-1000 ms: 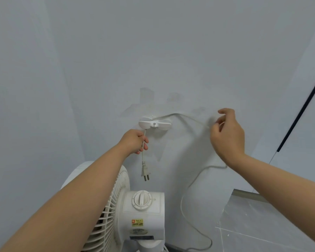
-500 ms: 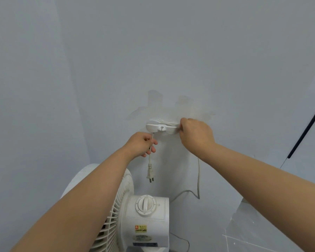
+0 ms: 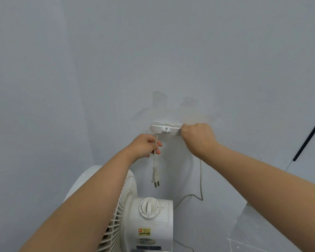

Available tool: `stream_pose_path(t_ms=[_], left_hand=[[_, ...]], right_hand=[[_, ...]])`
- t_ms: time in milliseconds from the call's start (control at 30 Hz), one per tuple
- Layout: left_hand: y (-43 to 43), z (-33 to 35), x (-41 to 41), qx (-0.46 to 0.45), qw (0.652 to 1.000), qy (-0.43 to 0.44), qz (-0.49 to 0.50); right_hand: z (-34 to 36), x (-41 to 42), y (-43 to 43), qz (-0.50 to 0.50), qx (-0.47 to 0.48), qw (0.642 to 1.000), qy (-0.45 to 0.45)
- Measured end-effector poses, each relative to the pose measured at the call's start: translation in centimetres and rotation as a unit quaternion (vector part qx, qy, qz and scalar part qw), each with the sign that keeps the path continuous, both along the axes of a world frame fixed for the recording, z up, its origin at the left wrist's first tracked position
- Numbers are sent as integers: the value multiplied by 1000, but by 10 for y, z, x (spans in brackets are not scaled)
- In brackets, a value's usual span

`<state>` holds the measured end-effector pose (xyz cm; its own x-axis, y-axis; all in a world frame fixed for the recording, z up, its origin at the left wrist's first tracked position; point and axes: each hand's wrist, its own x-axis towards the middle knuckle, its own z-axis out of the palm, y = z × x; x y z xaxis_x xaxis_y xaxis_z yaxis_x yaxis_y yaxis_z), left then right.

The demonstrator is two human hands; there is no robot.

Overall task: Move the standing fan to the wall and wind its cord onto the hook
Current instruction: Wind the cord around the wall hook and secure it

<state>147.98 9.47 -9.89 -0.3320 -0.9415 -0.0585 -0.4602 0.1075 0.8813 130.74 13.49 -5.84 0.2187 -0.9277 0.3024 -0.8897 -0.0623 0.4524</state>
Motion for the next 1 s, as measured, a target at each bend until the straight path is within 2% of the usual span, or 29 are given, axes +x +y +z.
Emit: stream_pose_path(t_ms=[100,200,367,467,600,667,733,833,900,1000], left_hand=[[-1,0,0,29,1000,0,-9],[-2,0,-1,48,998,-37,-14],[-7,-4,3,52,997,-48,17],[-7,-6,4,48,997,-24,47],[-6,-5,0,36,997,14,64],[-6,-4,-2,38,995,58,73],[-6,-4,-3,35,991,98,82],[-6,-3,-1,21,989,118,81],[-5,-3,0,12,990,116,81],[-5,-3,2,1,989,118,88]], right_hand=[[17,-5,2,12,-30,999,-18],[30,-14,4,9,-77,996,-48],[24,-42,2,-16,-138,961,-238],[13,-58,7,-28,-167,941,-292],[-3,-69,19,-52,-152,957,-242],[-11,-72,30,-40,-143,979,-136],[-21,-68,43,-65,-58,995,-50],[-38,-59,49,-78,54,995,-43],[-45,-45,48,-70,86,993,-39],[-66,-27,40,-13,87,996,14]])
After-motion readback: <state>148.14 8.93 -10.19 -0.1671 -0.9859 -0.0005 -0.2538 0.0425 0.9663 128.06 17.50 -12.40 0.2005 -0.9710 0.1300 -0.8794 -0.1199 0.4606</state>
